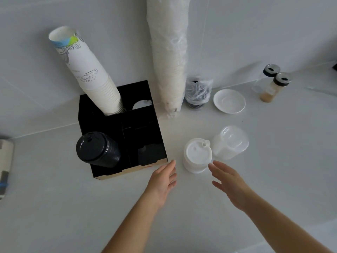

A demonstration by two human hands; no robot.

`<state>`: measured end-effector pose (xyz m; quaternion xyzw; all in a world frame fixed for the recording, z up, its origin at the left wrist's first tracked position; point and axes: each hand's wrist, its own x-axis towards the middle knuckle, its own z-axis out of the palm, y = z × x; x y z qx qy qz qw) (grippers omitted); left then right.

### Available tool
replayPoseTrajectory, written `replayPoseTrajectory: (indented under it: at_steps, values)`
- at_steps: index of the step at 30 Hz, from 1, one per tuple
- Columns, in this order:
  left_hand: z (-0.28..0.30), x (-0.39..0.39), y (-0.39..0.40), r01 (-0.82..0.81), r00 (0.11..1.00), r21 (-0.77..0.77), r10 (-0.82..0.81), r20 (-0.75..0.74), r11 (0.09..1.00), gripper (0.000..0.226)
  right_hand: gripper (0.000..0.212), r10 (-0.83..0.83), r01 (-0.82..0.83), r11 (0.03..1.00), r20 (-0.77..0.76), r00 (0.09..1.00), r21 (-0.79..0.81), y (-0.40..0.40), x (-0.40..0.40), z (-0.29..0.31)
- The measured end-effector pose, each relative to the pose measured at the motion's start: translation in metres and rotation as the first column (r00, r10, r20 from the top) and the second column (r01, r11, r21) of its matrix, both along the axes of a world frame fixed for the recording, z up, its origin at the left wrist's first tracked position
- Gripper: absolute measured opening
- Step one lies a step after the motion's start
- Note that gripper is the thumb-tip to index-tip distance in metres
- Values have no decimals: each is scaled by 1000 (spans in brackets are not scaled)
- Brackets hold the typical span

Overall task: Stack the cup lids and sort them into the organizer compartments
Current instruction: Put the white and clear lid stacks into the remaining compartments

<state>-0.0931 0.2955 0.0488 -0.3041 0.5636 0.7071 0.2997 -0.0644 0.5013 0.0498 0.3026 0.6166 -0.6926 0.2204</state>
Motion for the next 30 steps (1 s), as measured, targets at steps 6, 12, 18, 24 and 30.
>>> replayPoseTrajectory:
  at_steps: [6,12,18,24,30]
  values:
    - [-1,-16,36,68,998,-38,-68,-5,997,26,17,50,-53,998,-68,996,-46,-7,-17,-1]
    - [-7,-25,51,54,997,-70,-57,-49,996,14,20,72,-75,995,-54,996,-61,5,-30,-10]
    - [-14,-28,50,29,998,-85,-33,-48,996,14,27,88,-90,994,-26,996,-69,12,-37,-18]
    - [-15,-33,48,4,1000,-31,-5,-19,999,21,28,118,-118,989,-11,993,-88,17,-45,-16]
    - [-10,-25,46,-19,999,3,19,-39,1000,24,26,153,-154,983,-22,988,-99,16,-46,-9]
